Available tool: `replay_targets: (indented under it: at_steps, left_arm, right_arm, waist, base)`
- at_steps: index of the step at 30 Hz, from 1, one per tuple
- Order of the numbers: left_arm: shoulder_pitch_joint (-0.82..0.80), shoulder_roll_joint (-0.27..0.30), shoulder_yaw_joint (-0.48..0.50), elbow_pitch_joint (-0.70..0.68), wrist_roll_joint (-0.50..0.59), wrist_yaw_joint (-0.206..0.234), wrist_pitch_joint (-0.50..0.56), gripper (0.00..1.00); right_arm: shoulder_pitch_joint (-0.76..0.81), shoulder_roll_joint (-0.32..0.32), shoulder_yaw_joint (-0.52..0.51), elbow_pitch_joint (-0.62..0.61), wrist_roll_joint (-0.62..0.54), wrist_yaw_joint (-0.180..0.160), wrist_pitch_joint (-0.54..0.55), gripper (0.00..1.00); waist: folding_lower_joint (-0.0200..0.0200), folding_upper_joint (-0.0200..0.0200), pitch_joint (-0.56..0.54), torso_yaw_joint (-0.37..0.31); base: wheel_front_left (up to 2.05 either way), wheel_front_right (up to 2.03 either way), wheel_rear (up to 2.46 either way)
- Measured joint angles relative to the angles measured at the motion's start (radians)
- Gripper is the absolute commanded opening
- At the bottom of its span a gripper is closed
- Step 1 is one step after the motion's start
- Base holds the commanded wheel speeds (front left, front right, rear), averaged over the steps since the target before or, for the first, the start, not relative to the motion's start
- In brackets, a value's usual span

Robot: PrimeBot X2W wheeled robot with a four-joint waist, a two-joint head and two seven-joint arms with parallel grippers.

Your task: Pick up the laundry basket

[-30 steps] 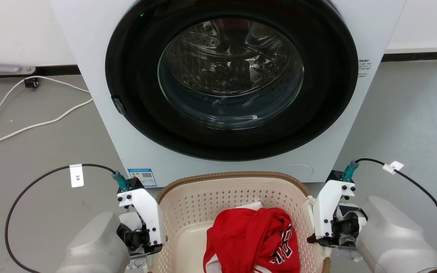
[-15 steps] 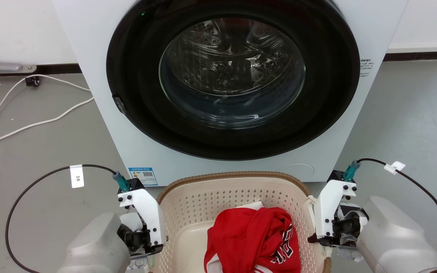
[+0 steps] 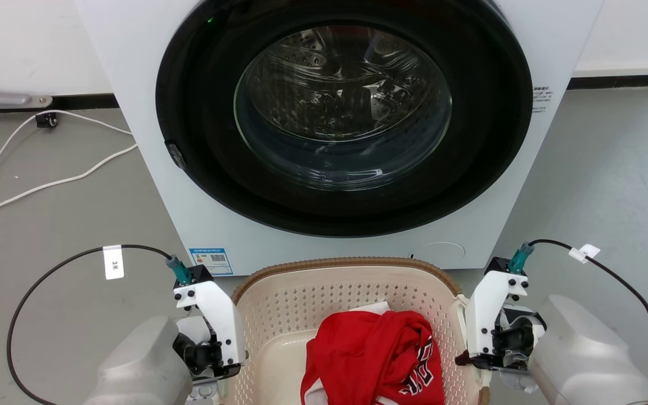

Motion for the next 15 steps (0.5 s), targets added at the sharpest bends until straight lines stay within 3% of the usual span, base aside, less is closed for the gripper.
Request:
replay_targets:
  at_steps: [15]
  left_arm:
    - [0.000,0.004,-0.014,0.001,-0.017,0.000,-0.002,0.00]
  right_arm:
    - [0.000,0.007,-0.039,0.000,-0.035,0.000,0.009,0.00]
  waist:
    - [0.0000,0.0000,0.001,-0.001]
  base:
    - [0.00,0.00,0.00]
